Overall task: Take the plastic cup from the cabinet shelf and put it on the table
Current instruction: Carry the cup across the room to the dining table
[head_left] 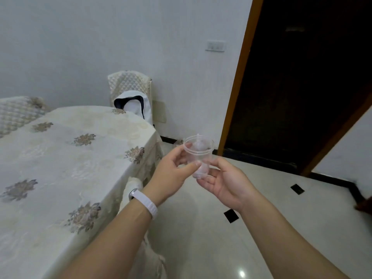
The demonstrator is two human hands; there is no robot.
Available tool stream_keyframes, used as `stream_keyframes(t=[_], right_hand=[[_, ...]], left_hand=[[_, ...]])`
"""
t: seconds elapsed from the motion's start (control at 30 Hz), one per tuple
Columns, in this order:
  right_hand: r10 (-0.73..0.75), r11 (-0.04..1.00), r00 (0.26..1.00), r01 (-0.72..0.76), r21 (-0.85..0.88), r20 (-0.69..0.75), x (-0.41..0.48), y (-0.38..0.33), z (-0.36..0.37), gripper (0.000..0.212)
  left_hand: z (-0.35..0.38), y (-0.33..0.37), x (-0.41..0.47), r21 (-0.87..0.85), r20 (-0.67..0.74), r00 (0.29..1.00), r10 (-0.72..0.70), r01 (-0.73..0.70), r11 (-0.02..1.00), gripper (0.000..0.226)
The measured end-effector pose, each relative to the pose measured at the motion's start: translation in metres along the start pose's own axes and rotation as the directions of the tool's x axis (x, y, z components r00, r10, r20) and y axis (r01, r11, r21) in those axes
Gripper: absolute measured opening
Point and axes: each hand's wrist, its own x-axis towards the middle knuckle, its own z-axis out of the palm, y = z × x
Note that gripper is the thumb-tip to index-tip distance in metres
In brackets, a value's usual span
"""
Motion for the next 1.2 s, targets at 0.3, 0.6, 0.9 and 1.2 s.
stream_keyframes(t=[0.3,0.6,0.9,1.2], right_hand=[[0.048,0.999,0.999,-0.048,-0.001,0.008,0.106,-0.036,0.011,0.038],[0.131,0.991,0.984,-0.126,-0.049,0.12,0.245,-0.092,0.024,0.04],[0.132,0.989,0.966,-0.114,-0.092,0.221,0.351,-0.177,0.031,0.037],[0.247,0.964,0.914,-0.196,-0.181,0.322,0.427,-0.184,0.082,0.031]], left_hand=[[-0.028,-0.031,0.095,-0.05,-0.029,0.998,-0.047,0.046,0.998,0.045],[-0.05,-0.054,0.21,-0.024,-0.169,0.982,-0.084,0.081,0.996,0.043],[-0.054,-0.054,0.331,0.008,-0.302,0.953,-0.034,0.038,0.999,0.053],[-0.111,-0.064,0.371,0.042,-0.391,0.918,-0.068,0.092,0.995,0.049]])
